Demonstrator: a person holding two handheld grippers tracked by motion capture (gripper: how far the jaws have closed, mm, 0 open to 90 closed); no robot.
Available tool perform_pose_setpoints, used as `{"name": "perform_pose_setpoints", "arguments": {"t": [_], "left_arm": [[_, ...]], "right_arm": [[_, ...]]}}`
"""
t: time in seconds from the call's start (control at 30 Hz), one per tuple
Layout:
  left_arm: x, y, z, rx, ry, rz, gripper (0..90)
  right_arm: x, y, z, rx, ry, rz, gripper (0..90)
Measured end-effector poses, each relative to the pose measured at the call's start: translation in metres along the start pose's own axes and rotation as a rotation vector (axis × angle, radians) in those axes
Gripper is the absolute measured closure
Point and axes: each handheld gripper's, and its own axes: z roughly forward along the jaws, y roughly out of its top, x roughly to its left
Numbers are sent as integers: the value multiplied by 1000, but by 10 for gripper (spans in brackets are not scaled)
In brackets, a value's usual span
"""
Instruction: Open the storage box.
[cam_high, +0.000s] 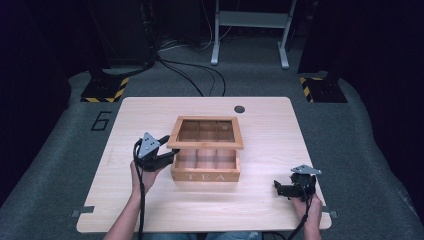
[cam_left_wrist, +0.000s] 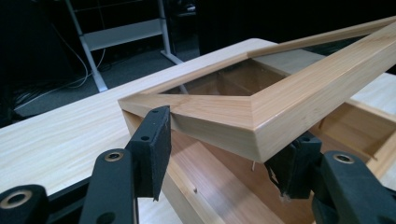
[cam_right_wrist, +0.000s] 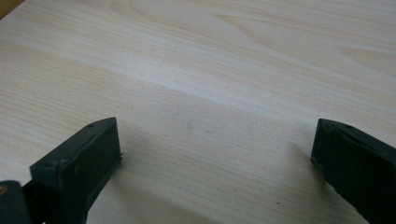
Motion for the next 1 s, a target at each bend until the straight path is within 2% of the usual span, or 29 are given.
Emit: {"name": "perform_pose_setpoints", "arguments": {"t": [0.13, 0.23, 0.6, 1.0], "left_arm": [[2, 9, 2, -4, 40, 7, 488], [5, 14, 3, -8, 34, -13, 511], [12, 37, 7, -12, 65, 4, 546], [24, 56, 14, -8, 64, -6, 584]], "right_arm": [[0, 0, 0, -1, 0, -1, 9], [0, 0, 0, -2, -1, 0, 9], [0, 0, 0, -1, 1, -3, 10], [0, 0, 0, -1, 1, 7, 10]]}}
